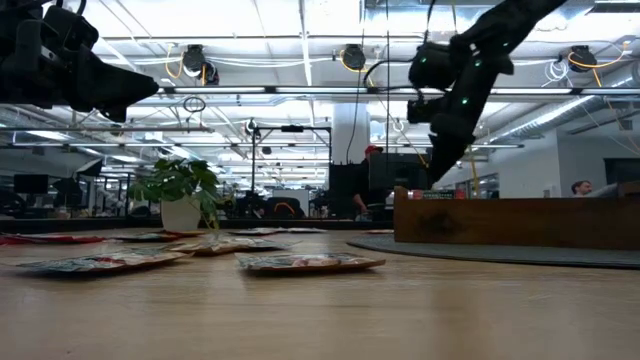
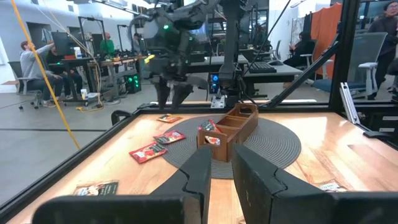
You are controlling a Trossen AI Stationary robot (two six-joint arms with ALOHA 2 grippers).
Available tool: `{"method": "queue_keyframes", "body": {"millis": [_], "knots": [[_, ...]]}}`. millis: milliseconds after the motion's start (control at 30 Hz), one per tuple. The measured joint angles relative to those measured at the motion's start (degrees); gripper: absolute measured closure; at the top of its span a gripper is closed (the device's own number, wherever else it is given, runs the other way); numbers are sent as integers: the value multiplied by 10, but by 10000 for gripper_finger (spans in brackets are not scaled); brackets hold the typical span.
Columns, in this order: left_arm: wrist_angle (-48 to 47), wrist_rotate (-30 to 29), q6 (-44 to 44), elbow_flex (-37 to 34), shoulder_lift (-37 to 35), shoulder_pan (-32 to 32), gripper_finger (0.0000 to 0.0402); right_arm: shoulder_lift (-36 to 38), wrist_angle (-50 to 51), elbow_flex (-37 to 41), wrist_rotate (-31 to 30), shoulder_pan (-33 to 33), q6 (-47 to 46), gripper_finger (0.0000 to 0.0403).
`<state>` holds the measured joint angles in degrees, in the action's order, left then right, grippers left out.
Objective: Pick & Place Tea
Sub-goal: Put the red tea bag into the left section of the wooden organizer
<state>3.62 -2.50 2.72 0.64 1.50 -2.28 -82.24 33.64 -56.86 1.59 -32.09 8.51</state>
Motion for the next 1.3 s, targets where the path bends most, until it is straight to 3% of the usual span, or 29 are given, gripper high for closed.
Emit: {"method": "queue_keyframes", "body": {"millis": [200, 367, 600, 833, 1100, 1300], "knots": [[0, 0, 0, 0, 0, 0, 330, -93, 67, -47, 0, 7, -38, 139], [0, 0, 0, 0, 0, 0, 330, -136, 70, -61, -2, 7, -36, 115], [0, 0, 0, 0, 0, 0, 330, -164, 69, -62, -48, 7, -7, 124], [0, 0, 0, 0, 0, 0, 330, -191, 69, -62, -42, 3, 9, 125], [0, 0, 0, 0, 0, 0, 330, -209, 68, -64, 8, -2, 10, 129], [0, 0, 0, 0, 0, 0, 330, -205, 71, -63, 13, -1, 7, 180]]}}
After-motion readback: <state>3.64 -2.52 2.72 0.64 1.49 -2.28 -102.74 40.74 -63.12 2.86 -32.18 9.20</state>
